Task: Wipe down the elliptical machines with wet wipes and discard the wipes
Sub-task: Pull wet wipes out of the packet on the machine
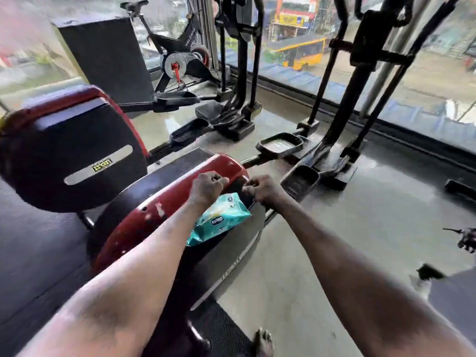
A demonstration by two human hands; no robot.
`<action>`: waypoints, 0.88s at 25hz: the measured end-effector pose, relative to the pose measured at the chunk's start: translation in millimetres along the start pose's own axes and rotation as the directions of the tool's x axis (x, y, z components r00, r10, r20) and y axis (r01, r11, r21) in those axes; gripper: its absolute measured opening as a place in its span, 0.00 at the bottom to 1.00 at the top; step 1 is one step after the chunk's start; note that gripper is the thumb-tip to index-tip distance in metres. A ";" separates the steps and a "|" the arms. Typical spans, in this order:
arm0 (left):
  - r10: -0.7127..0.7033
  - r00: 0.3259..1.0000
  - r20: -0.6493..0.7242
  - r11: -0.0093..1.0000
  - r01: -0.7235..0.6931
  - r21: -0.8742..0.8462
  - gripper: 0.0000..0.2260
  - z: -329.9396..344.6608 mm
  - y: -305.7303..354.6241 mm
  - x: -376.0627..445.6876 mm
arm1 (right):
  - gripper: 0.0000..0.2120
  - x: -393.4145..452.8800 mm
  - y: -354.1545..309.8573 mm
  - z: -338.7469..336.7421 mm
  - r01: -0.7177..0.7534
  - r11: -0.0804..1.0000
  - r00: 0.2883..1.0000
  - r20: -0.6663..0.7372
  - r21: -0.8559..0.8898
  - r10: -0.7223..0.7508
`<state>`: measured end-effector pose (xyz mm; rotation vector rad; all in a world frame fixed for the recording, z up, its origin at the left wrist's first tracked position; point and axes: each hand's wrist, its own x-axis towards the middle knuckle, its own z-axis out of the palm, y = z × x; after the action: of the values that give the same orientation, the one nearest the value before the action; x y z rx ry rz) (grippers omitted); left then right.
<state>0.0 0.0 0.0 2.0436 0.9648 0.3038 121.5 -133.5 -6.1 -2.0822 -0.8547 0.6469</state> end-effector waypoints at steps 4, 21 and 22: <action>-0.130 0.991 -0.035 0.985 0.133 0.106 0.05 26.2 -34.1 -12.7 | 0.20 3.5 23.3 40.5 -0.058 0.970 0.991 0.106 -0.236 0.085; 0.030 1.000 -0.003 0.944 -0.027 0.330 0.08 11.9 -15.0 21.9 | 0.03 39.4 -6.8 59.6 -0.170 0.705 0.966 -0.026 0.689 0.258; 0.046 0.999 -0.001 0.965 -0.044 0.259 0.08 9.5 -8.2 23.5 | 0.06 39.5 -8.9 54.8 -0.180 0.659 0.968 0.013 0.730 0.249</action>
<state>16.5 14.4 -15.1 2.3052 1.0070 0.2174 106.7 -74.2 -36.0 -1.4511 -0.2067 0.8458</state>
